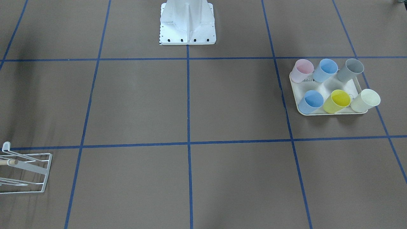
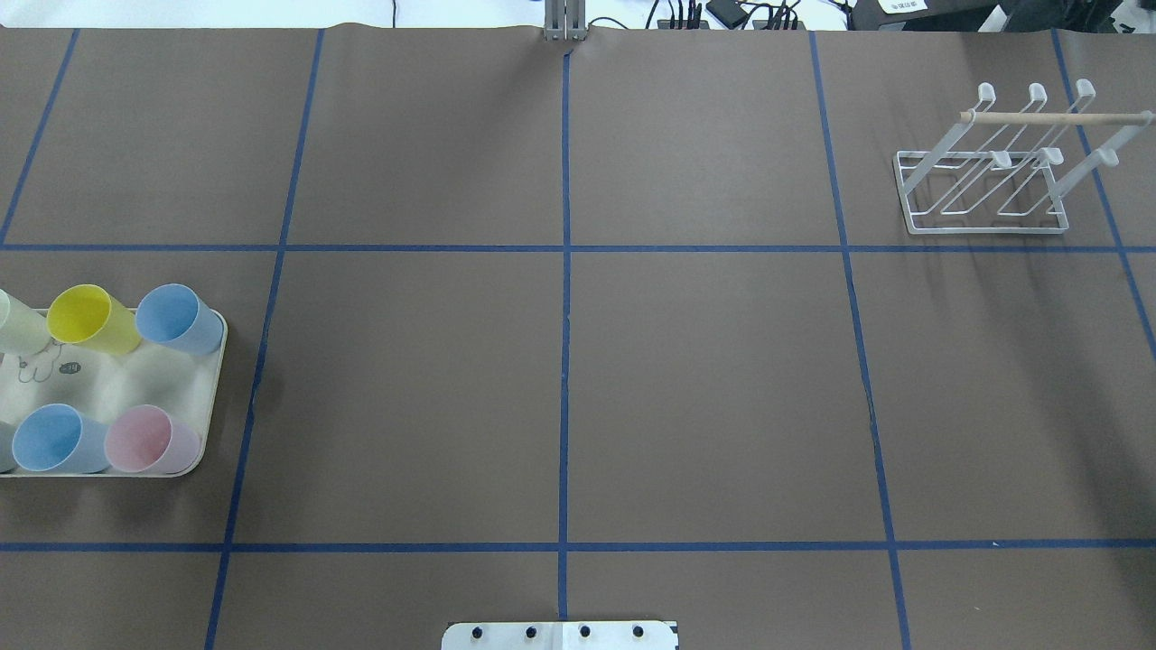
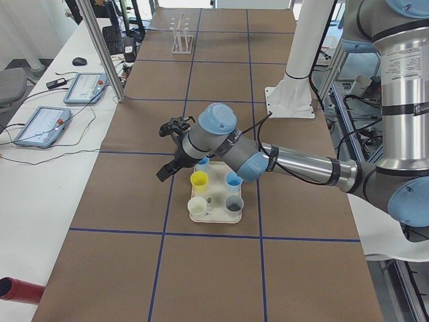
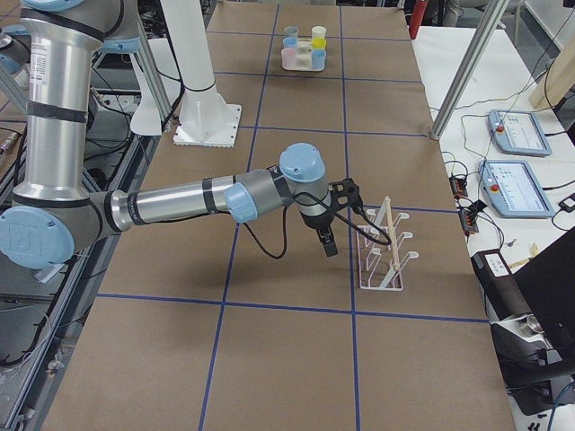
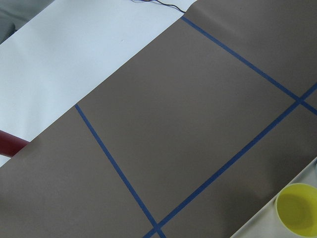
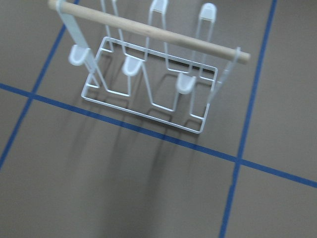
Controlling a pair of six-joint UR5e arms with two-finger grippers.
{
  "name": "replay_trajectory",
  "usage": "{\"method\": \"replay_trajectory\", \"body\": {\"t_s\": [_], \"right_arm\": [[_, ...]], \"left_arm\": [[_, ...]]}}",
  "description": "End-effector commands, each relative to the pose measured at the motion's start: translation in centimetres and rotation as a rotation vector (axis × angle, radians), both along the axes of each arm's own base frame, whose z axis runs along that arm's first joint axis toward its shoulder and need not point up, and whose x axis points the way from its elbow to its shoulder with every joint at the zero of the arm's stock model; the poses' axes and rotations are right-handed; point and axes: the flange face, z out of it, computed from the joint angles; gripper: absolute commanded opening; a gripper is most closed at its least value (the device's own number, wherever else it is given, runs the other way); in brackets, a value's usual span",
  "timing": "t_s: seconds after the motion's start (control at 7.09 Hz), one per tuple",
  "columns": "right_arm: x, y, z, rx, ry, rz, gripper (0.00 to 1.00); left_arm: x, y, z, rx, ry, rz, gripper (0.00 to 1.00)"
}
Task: Transfer IKEA cup to right arm and place on rack
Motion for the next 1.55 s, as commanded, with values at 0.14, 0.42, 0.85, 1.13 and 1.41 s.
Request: {"method": "replay_trajectory", "body": {"t_s": [0.14, 0.42, 0.85, 1.13, 1.41], "right_arm": [[-6.4, 1.2, -3.0, -0.046, -0.121, -0.024, 1.00], [-8.1, 1.8, -4.2, -0.056, -0.135, -0.042, 1.00], [-8.1, 1.8, -4.3, -0.053, -0.136, -0.044, 1.00], [-8.2, 1.8, -4.3, -0.051, -0.137, -0.046, 1.00], [-8.2, 1.9, -4.3, -0.046, -0.138, -0.047, 1.00]], "left_arm": [[2.7, -0.7, 6.4, -0.037, 0.016, 0.037, 1.00], [7.4, 0.7, 9.5, -0.096, 0.134, 0.017, 1.00], [12.0, 2.2, 16.8, -0.099, 0.151, 0.011, 1.00], [14.2, 2.2, 18.1, -0.113, 0.122, 0.012, 1.00], [14.9, 2.1, 18.7, -0.118, 0.115, 0.022, 0.96]]}}
